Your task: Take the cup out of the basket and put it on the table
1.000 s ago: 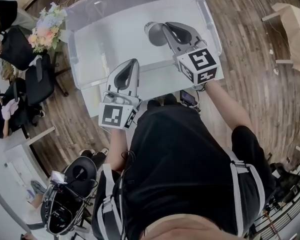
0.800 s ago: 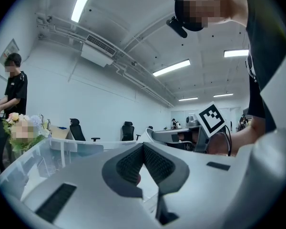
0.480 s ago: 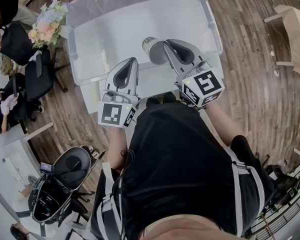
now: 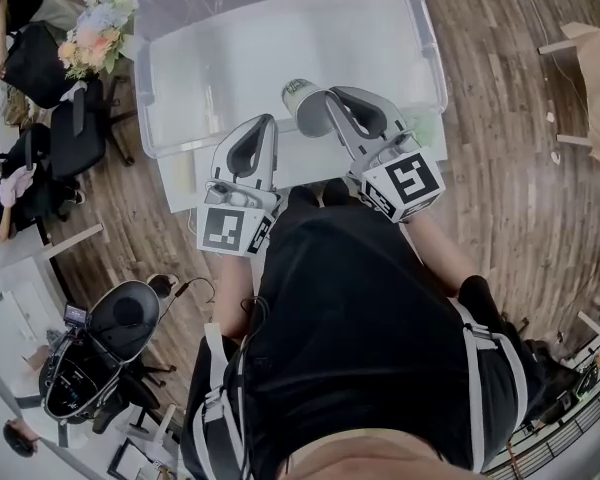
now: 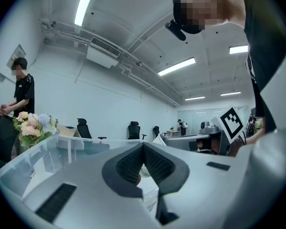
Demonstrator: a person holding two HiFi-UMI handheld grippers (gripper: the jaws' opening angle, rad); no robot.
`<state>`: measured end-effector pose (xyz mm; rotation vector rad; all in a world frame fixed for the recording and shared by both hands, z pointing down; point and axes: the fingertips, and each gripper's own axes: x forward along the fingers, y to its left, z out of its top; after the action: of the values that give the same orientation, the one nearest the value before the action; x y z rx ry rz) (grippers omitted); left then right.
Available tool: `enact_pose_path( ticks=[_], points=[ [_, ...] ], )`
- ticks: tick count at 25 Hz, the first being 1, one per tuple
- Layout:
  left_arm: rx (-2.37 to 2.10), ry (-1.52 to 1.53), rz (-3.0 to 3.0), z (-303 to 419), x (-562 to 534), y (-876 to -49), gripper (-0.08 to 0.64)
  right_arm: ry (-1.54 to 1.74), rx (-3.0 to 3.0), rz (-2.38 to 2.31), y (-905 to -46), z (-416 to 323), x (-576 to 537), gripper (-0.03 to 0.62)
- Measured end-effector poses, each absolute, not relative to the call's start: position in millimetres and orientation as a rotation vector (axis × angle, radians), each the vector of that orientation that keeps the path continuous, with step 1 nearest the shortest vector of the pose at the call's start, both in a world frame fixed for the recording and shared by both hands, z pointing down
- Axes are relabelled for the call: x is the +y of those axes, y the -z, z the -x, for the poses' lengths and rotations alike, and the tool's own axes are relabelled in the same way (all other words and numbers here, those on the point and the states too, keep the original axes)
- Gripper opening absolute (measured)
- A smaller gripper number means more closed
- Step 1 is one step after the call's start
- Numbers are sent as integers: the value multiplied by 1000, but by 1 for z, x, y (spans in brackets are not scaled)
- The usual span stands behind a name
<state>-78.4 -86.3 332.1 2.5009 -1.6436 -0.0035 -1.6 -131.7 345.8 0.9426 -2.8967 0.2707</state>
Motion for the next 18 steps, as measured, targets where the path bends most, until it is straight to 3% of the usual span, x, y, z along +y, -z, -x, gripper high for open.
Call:
enact_pose_path(
  ticks=[18],
  points=[
    [-1767, -23, -2414, 43, -30, -341, 17, -218, -2976, -863, -344, -33, -105, 31]
  ],
)
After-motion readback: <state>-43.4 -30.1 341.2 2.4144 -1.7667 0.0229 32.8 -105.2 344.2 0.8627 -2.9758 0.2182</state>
